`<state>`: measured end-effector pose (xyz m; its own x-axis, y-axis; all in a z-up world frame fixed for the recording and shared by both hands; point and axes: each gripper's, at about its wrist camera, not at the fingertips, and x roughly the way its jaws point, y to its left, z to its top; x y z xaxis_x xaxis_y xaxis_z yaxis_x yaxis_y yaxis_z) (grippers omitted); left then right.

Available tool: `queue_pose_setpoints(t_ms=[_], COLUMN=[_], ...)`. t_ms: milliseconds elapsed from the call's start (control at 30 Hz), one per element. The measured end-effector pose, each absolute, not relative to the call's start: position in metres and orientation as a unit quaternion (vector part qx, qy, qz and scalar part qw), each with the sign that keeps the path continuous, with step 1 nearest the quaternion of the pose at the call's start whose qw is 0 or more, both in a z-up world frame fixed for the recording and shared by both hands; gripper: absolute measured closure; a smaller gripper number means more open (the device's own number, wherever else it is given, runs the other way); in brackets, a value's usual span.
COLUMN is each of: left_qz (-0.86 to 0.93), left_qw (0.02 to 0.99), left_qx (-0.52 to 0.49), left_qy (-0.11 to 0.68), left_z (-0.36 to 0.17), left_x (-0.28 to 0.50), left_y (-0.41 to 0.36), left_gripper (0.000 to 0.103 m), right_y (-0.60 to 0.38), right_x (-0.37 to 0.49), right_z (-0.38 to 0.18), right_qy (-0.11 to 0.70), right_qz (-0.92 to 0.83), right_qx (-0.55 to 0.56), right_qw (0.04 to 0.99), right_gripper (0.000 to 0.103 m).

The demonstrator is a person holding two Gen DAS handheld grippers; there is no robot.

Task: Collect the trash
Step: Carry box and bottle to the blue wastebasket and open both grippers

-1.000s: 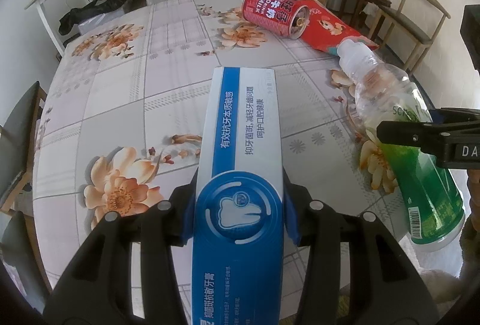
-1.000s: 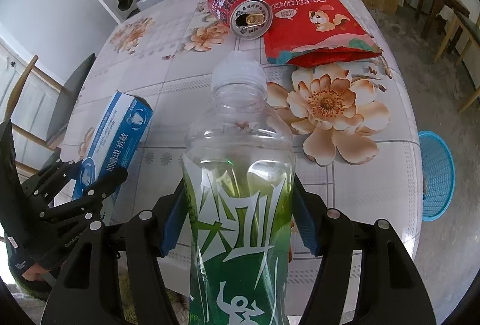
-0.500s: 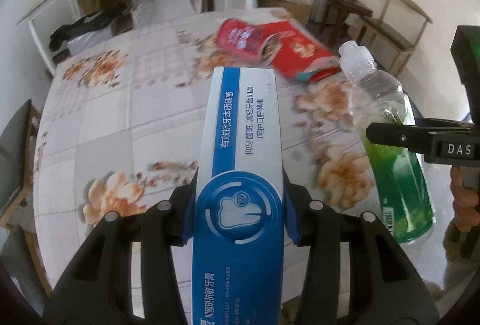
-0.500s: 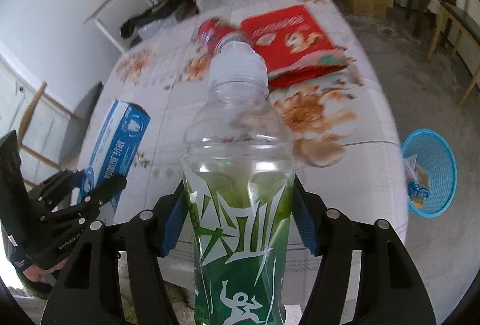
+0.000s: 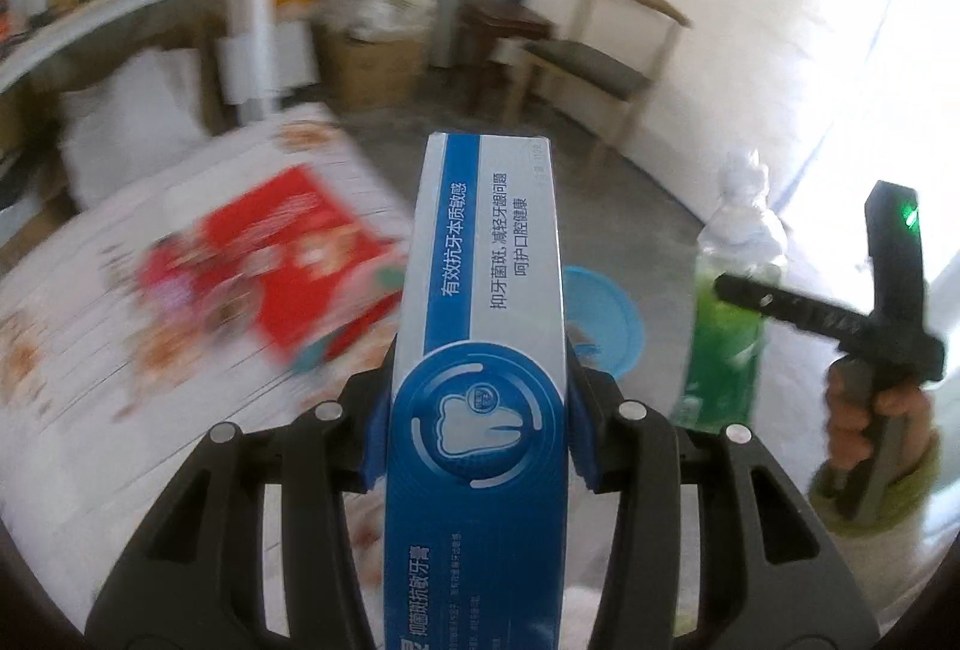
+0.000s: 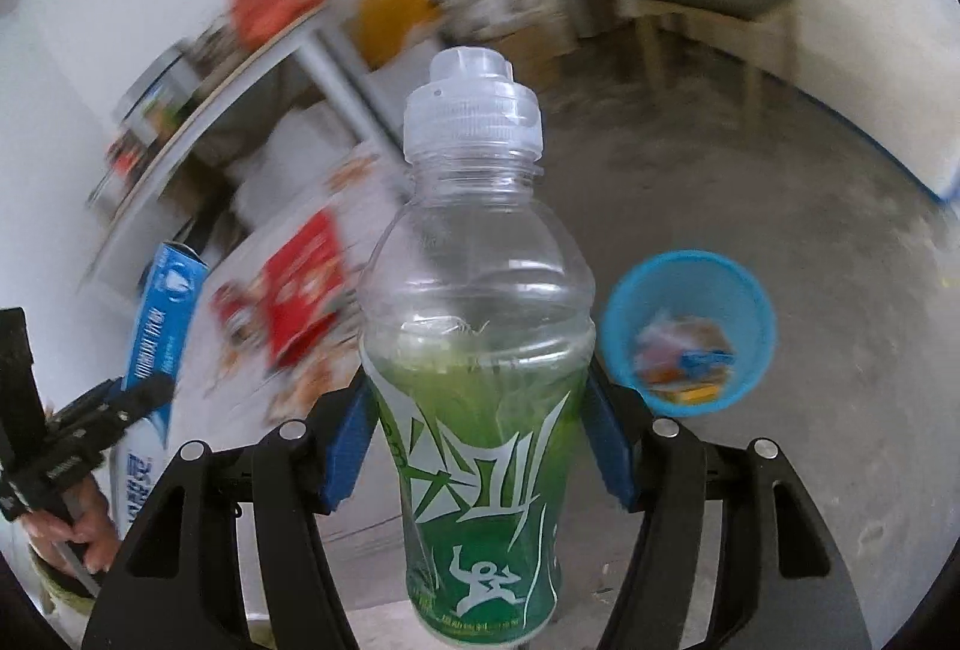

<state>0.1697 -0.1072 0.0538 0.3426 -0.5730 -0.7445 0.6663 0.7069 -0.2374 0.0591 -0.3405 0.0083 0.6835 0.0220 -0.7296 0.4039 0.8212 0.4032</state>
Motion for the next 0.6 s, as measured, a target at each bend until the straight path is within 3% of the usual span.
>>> queue_pose_setpoints(t_ms=[200, 500, 567, 600], left_qz=[-0.434, -0.439, -0.434, -0.429], left_qw=[0.753, 0.675, 0.680, 0.685], left_qx=[0.058, 0.094, 0.095, 0.093], left_qy=[0.491, 0.585, 0.583, 0.582], left_z=[0.026, -0.066, -0.077, -0.079], left_x=[0.205, 0.238, 0.246, 0.252], left_y=[-0.216, -0.351, -0.367, -0.372], left_gripper=[0.059, 0.057, 0.038, 0.023], right_y=[-0.410, -0.486, -0.502, -0.508], right_x=[0.057, 0.102, 0.117, 0.123], right_z=[-0.050, -0.168, -0.195, -0.206], right_qy=[0.405, 0.468, 0.476, 0.478], right_qz=[-0.147, -0.145, -0.139, -0.141], right_qx=[0.349, 0.449, 0.473, 0.481], right_qw=[0.832, 0.747, 0.728, 0.721], right_gripper=[0.042, 0.042, 0.042, 0.042])
